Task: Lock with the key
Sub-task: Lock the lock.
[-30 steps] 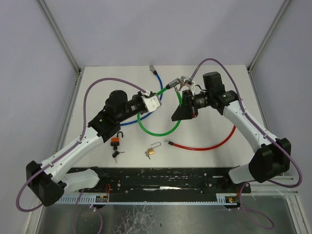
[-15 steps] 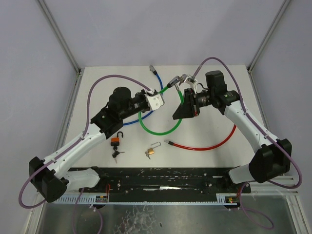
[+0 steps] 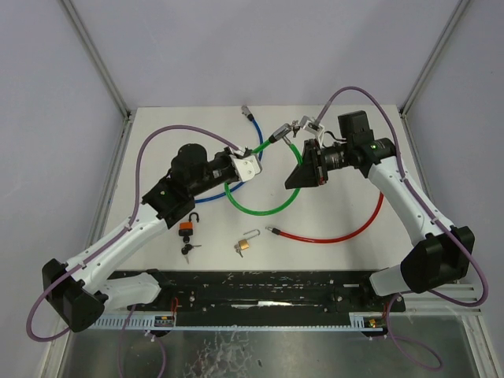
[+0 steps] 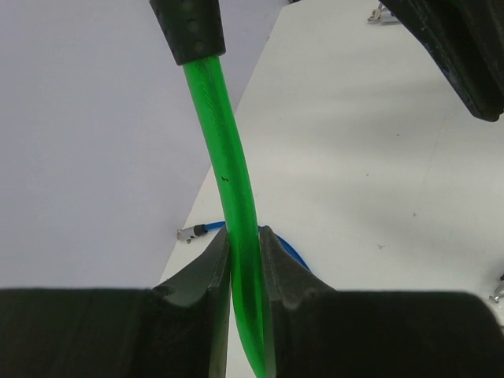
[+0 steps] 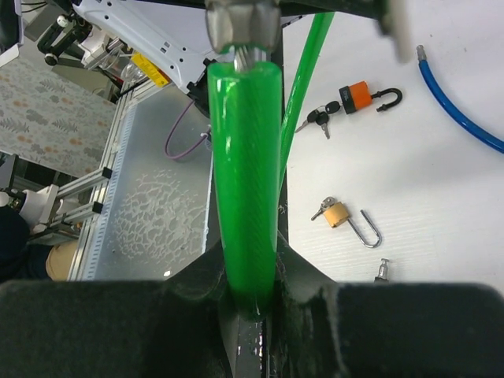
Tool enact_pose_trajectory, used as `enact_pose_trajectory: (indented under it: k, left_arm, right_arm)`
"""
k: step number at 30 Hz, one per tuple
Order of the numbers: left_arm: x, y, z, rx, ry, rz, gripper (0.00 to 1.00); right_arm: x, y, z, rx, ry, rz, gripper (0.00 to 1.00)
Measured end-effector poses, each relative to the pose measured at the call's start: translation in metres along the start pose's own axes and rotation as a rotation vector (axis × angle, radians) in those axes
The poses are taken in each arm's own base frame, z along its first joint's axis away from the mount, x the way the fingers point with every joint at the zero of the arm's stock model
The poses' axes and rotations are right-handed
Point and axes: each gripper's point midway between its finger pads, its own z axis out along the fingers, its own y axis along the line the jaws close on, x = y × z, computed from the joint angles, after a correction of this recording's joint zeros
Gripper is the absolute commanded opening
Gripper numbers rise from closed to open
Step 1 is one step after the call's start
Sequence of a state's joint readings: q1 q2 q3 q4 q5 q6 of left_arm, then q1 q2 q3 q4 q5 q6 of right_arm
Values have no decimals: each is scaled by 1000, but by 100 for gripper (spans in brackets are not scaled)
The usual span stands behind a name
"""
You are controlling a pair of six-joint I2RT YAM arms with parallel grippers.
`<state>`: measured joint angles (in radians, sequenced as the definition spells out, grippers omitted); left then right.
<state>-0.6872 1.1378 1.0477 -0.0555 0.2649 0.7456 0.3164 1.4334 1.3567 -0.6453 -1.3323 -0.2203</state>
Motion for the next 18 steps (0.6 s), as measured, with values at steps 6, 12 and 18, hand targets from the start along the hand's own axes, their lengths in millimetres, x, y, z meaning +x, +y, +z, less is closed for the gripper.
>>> enact_pose_trajectory:
  k: [6,12,18]
  left_arm:
    - [1,0,0,-4,-1,1,0]
    - [1,0,0,-7,2,1,0]
    - [2,-3,4,-18,28,31,0]
  right_arm:
    - [-1,-3,-4,16,-7,14,6]
    - [-1,-5,-5,28,-7,21,1]
    - [0,-5,-5,29,-6,23,0]
